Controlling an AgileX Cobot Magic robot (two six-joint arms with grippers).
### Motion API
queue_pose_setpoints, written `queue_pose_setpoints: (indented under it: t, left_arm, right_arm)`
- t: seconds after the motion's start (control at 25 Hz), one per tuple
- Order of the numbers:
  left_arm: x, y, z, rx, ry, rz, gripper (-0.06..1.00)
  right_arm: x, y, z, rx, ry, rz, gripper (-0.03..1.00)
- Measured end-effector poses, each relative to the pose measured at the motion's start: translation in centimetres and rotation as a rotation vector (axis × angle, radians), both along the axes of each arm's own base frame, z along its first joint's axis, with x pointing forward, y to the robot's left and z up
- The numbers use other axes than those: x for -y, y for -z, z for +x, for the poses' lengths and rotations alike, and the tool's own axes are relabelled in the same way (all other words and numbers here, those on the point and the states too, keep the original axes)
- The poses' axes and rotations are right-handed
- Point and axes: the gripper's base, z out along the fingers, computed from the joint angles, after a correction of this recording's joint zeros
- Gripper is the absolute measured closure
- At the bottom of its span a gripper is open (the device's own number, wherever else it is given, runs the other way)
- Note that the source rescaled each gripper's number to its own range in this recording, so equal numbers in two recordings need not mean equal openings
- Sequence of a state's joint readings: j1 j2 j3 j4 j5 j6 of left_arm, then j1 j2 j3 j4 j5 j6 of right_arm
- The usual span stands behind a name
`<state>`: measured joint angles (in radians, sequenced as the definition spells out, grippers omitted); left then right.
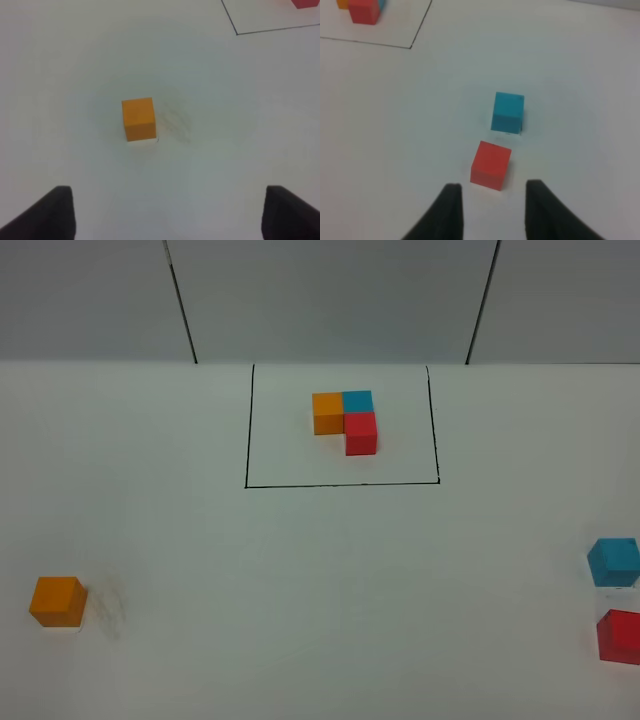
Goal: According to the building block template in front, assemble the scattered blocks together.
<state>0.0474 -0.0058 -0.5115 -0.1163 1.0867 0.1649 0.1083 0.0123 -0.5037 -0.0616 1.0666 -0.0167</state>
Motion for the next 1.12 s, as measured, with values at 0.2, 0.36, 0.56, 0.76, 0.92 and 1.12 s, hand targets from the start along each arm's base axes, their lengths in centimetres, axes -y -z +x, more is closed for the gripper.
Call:
queue_pose_setpoints:
  t: [0.2,0.36,0.56,0.76,0.92,1.12]
  left_arm:
    - [0.00,0.00,0.00,0.000,0.001,0.001,0.29]
    - [0.00,0.00,0.00,0.000,0.001,0.001,0.29]
    - [0.00,0.00,0.00,0.000,0.001,0.001,0.29]
    - [0.00,0.00,0.00,0.000,0.001,0.001,0.29]
    - [0.00,0.00,0.00,0.000,0.000,0.000,0.29]
    - [0.03,0.00,0.00,0.000,0.002,-0.003,0.29]
  right_arm:
    - [0.00,0.00,0.00,0.000,0.000,0.000,0.97]
    - [0.00,0.00,0.00,0.000,0.000,0.000,0.97]
    - [0.00,0.00,0.00,0.000,0.000,0.000,0.97]
    - [0.00,0.00,0.00,0.000,0.000,0.000,0.97]
    - [0.00,0.00,0.00,0.000,0.000,0.000,0.97]
    - [0.00,0.00,0.00,0.000,0.000,0.000,0.97]
